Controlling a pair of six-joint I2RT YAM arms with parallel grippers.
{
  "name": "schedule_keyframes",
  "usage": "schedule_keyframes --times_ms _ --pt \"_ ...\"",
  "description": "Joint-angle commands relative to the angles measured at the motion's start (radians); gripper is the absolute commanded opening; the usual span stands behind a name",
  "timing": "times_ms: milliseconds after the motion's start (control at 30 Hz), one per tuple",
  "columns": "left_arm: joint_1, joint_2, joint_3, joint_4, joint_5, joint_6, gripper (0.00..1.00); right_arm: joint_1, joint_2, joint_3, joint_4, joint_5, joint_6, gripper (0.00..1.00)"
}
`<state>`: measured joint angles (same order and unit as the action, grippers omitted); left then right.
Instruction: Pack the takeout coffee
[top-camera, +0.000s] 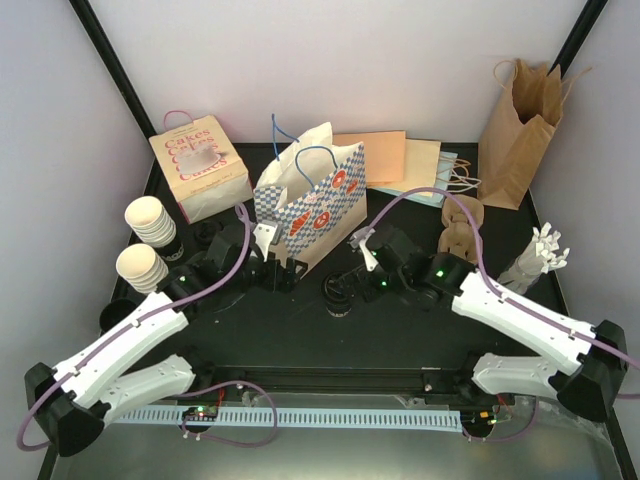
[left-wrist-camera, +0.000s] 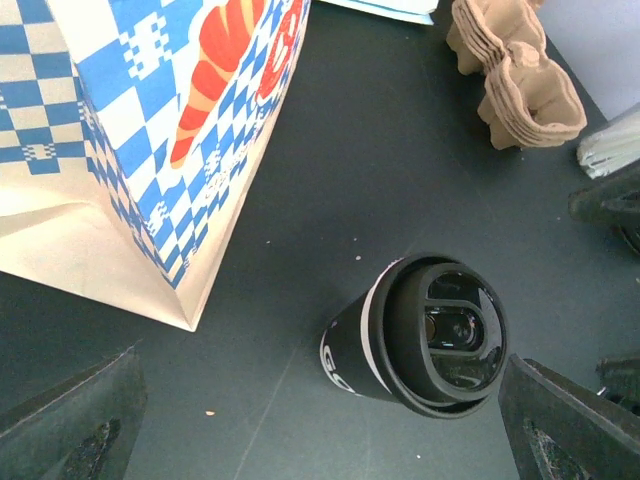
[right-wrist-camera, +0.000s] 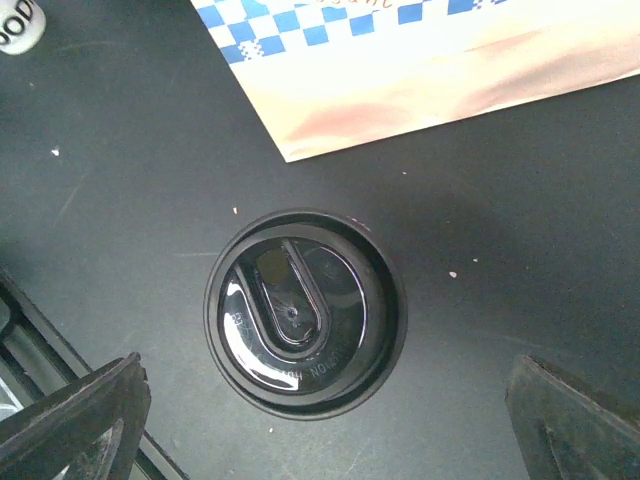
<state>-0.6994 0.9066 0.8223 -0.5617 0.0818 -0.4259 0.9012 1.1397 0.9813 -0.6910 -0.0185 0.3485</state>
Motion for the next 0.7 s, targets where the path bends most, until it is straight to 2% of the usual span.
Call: schedule_keyframes --times_ms 0,367,667 --pt "0.036 0.016 -0.022 0.087 0.090 -0.055 0.99 0.051 0.045 0.049 -0.039 0.100 0.010 1.00" --pt "0.072 0.058 -0.078 0.183 0.197 -0.083 0.96 0.088 0.135 0.093 -0.058 0.133 0.048 1.00" --pt "0.088 0.151 -0.086 0.199 0.238 -0.115 0.86 0.116 0.197 0.122 -0.053 0.112 0.047 1.00"
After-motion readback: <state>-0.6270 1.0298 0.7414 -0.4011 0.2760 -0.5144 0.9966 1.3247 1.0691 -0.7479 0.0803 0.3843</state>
